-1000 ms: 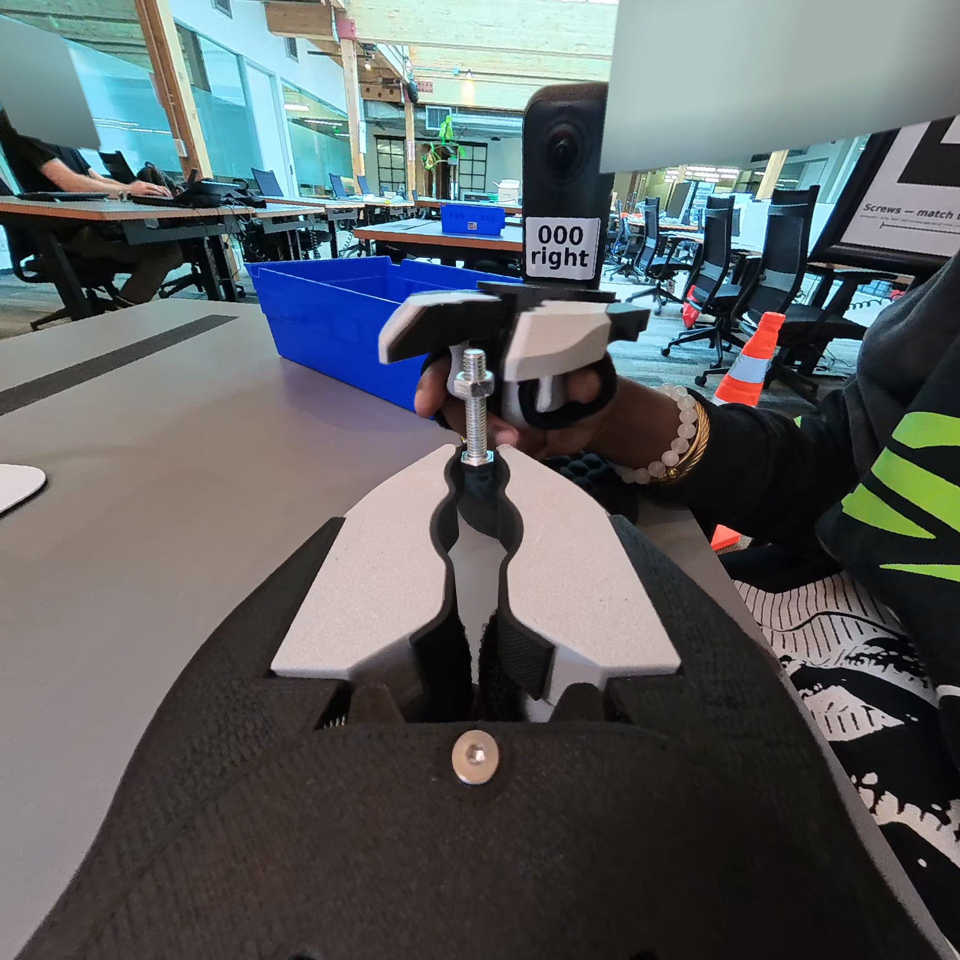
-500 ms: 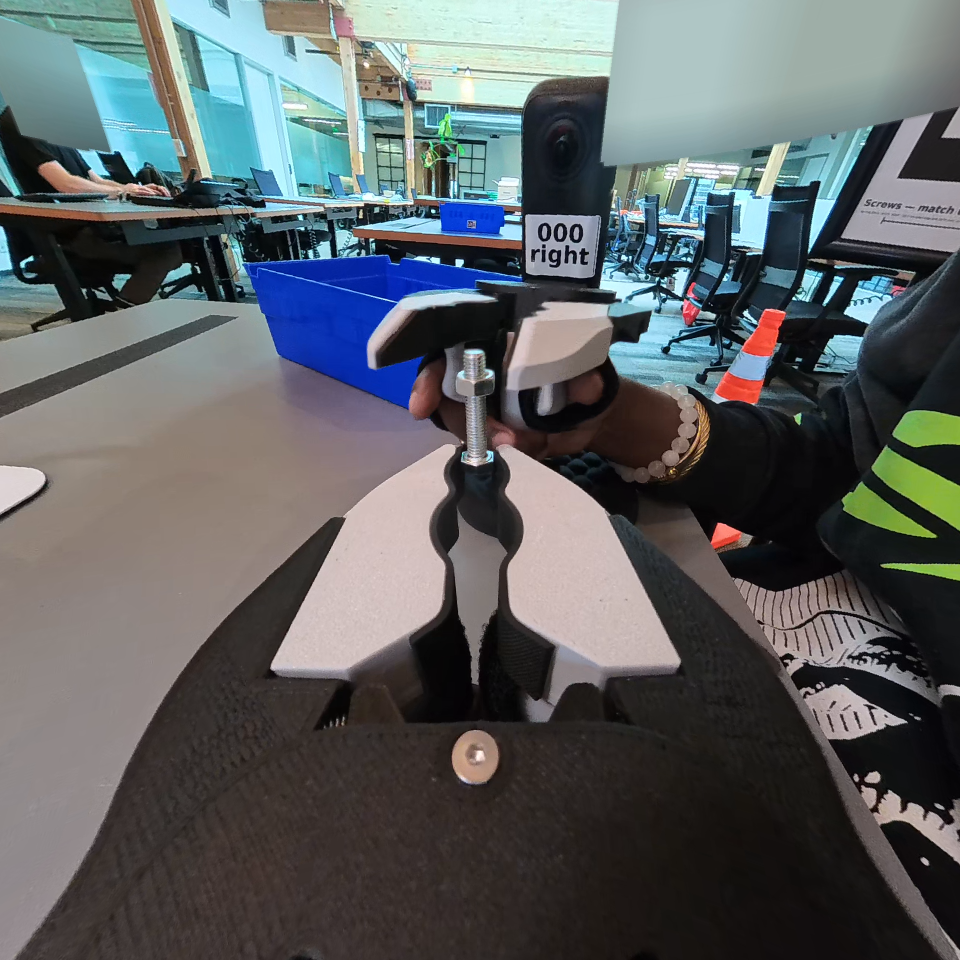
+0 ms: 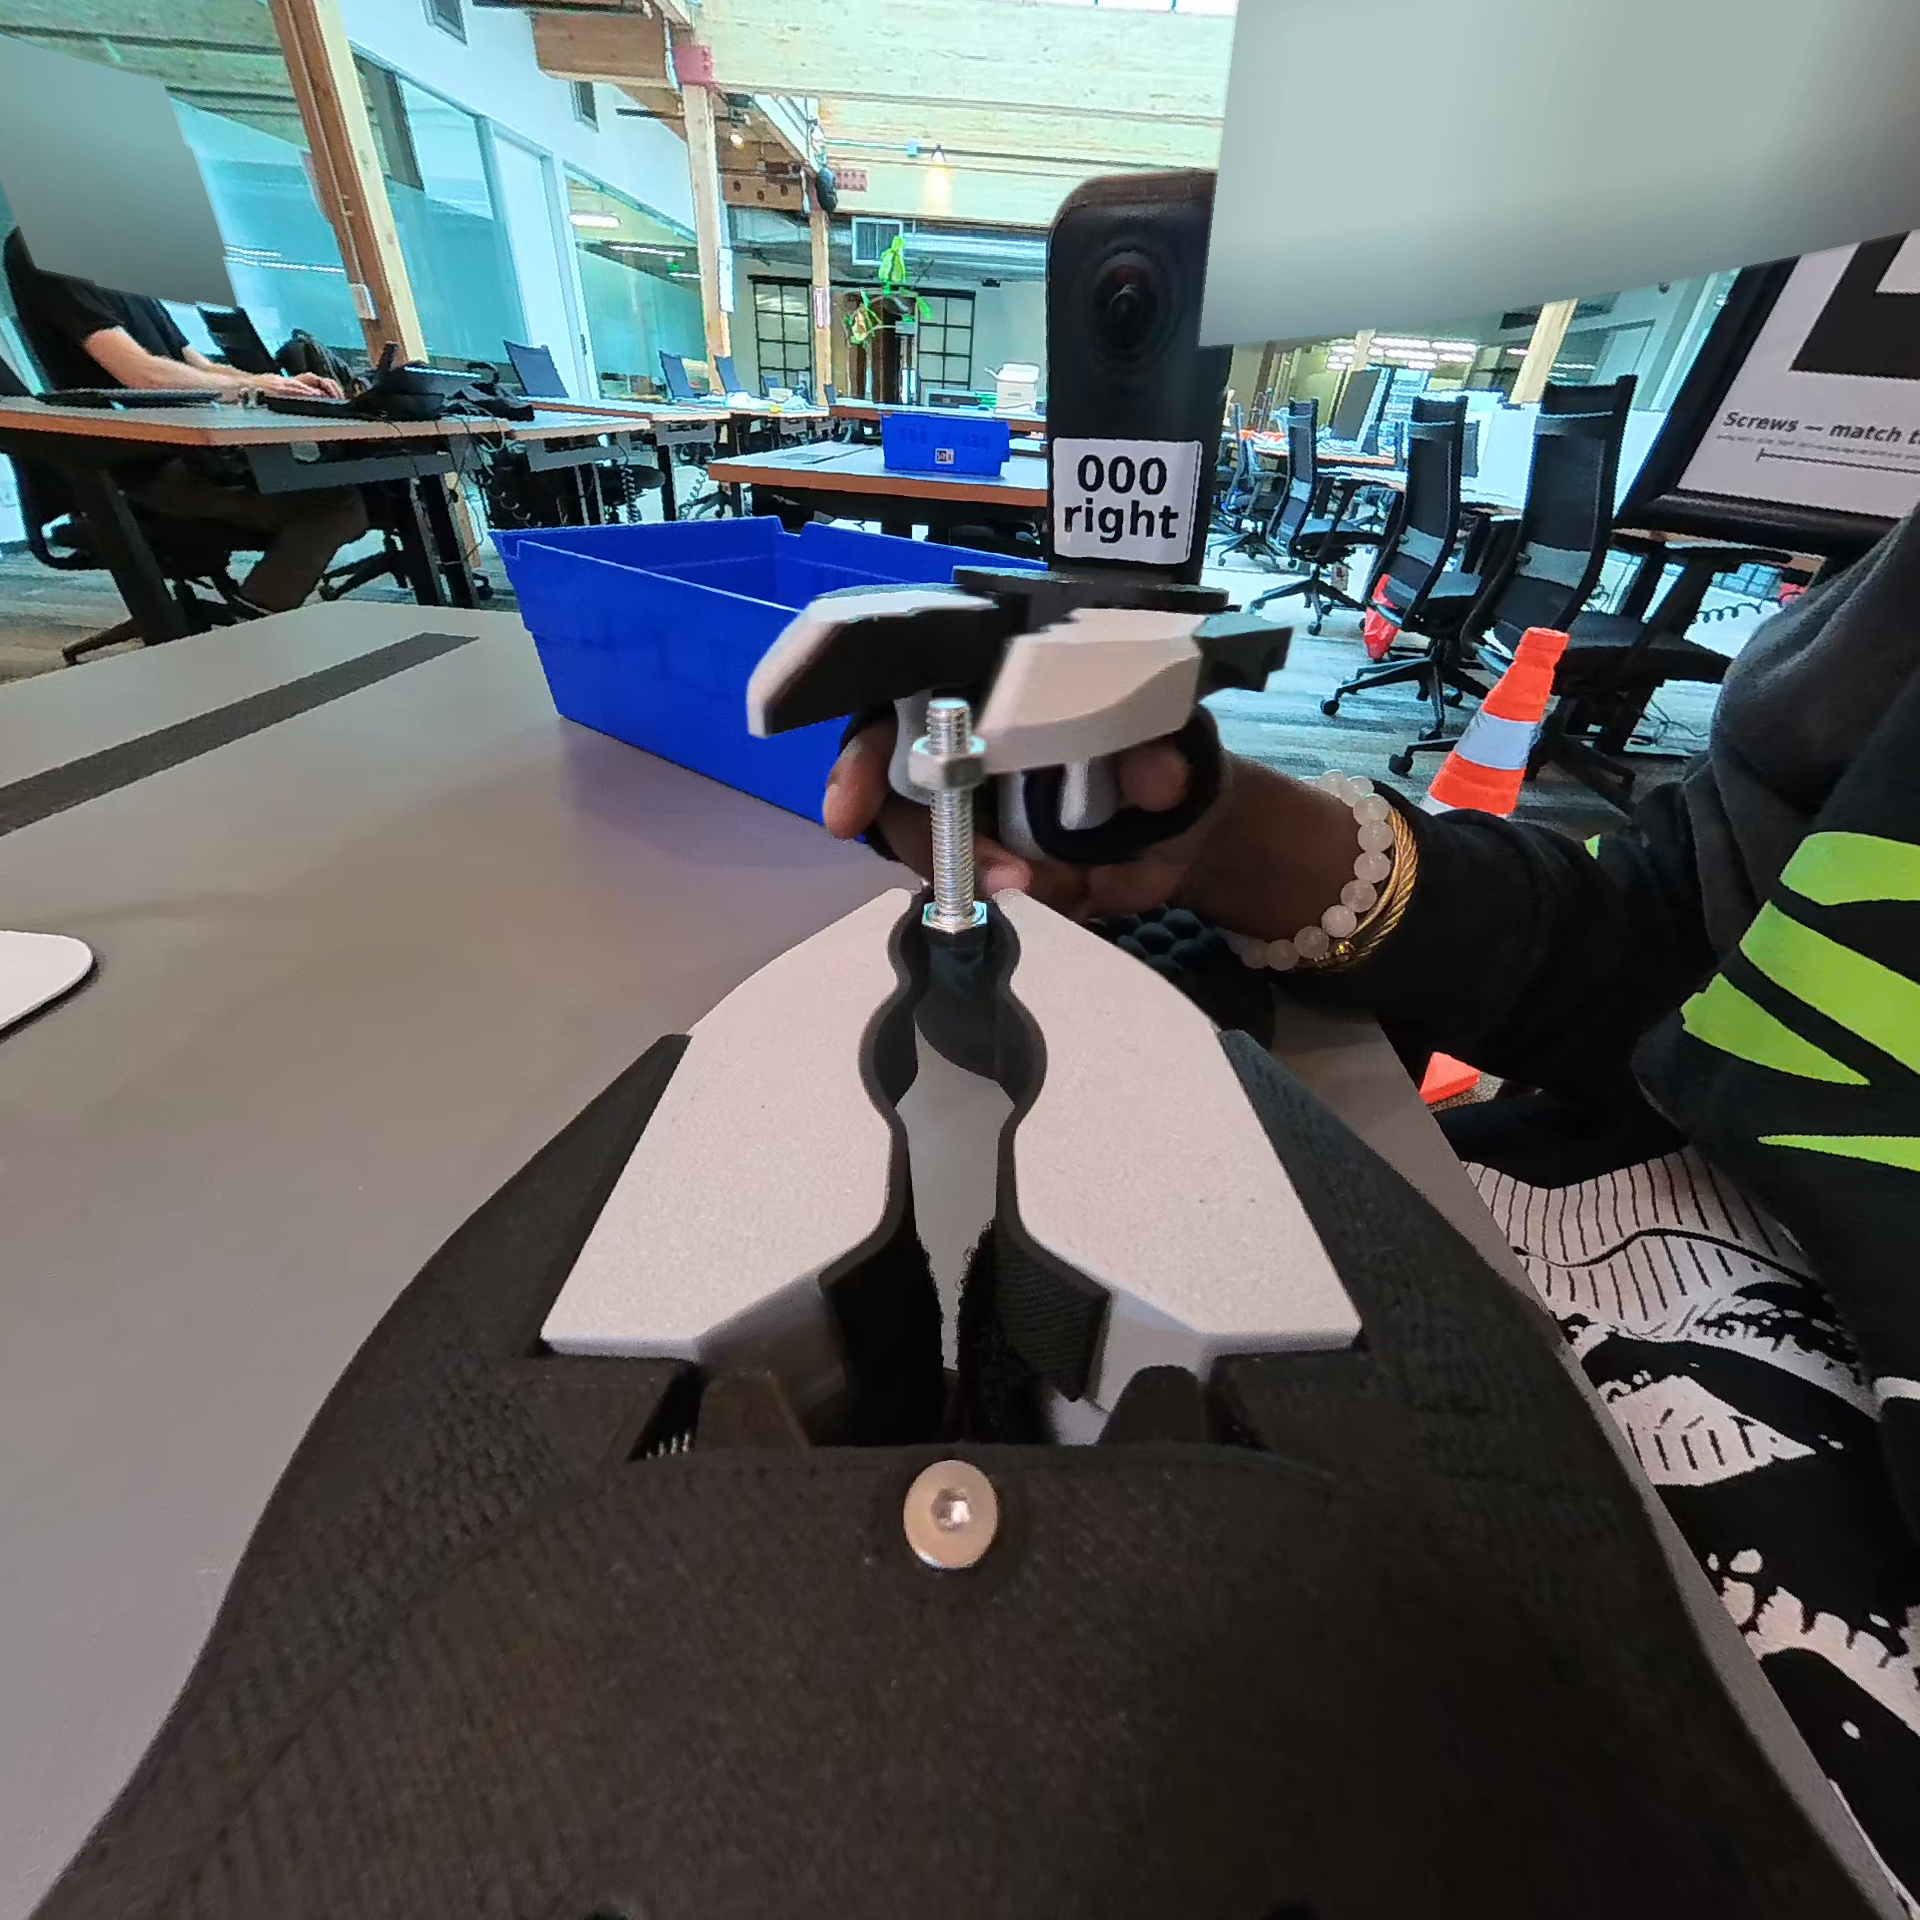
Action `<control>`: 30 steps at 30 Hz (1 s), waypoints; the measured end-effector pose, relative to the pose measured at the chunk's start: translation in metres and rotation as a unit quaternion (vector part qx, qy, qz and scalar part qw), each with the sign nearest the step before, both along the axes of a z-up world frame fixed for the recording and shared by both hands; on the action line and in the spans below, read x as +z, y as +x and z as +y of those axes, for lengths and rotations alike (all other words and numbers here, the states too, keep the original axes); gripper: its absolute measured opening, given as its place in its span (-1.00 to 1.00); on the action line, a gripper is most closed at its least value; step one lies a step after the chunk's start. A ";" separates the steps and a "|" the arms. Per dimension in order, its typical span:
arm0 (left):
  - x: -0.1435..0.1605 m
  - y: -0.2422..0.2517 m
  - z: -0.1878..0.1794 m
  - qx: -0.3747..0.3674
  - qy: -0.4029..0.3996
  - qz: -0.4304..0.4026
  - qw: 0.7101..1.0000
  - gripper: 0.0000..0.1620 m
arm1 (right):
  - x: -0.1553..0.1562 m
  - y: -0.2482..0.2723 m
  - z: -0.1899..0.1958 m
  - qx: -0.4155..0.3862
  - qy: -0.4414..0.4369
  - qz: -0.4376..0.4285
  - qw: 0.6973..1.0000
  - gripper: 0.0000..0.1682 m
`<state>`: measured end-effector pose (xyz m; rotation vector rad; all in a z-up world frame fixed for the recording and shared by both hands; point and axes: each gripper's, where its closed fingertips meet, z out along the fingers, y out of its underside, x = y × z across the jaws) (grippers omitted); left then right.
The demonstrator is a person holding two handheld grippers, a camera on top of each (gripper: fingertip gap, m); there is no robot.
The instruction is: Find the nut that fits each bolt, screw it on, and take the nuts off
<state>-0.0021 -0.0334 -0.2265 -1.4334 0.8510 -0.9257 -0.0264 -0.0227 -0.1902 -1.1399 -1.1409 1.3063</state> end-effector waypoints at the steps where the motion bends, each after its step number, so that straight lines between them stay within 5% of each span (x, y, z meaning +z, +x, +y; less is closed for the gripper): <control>1: 0.000 0.000 0.000 0.000 0.000 0.000 1.000 -0.88 | 0.000 0.001 0.001 -0.003 0.000 0.001 1.000 -0.68; 9: -0.001 0.000 0.000 0.000 -0.002 0.003 1.000 -0.88 | 0.000 -0.002 -0.003 0.010 -0.004 -0.001 1.000 -0.54; 14: 0.000 0.000 0.000 0.000 -0.002 0.000 1.000 -0.88 | 0.000 0.002 0.005 -0.012 -0.008 0.002 1.000 -0.71; 21: -0.001 0.001 -0.001 -0.001 0.000 0.005 1.000 -0.88 | 0.000 -0.002 -0.004 0.010 -0.005 0.001 1.000 -0.53; 30: -0.001 0.000 -0.001 -0.002 -0.002 0.003 1.000 -0.88 | 0.003 0.001 0.000 0.002 -0.010 0.010 1.000 -0.63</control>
